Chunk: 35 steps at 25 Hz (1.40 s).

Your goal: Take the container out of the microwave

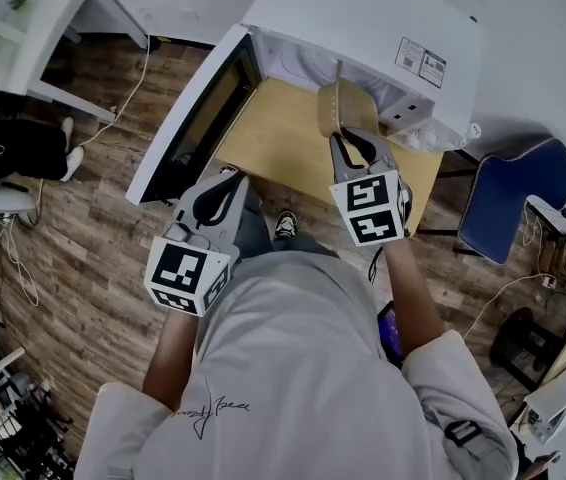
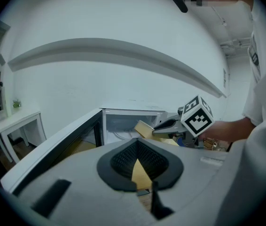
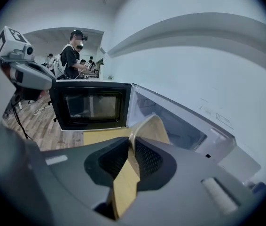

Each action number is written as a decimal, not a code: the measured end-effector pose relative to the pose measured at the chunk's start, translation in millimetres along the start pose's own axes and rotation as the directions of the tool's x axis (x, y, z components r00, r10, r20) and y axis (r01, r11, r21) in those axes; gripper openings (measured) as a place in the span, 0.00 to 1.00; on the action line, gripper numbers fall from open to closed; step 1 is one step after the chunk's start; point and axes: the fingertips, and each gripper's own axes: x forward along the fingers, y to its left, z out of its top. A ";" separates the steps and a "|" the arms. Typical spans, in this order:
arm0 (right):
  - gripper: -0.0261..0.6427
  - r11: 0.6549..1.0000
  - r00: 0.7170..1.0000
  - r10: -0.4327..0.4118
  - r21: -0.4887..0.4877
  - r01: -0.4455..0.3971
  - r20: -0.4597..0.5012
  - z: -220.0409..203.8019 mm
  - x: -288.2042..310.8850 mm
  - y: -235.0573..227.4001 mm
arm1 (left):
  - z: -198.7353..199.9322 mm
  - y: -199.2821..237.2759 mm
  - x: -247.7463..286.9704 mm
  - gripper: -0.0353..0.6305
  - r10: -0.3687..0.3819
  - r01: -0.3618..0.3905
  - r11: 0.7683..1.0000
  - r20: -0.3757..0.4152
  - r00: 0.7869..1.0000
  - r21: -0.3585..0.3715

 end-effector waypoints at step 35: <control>0.12 0.971 0.959 0.073 0.199 -0.131 0.275 0.7 -105.1 10.4 | -12.5 -5.2 -5.6 0.05 0.017 -0.012 0.989 0.036 0.999 -0.146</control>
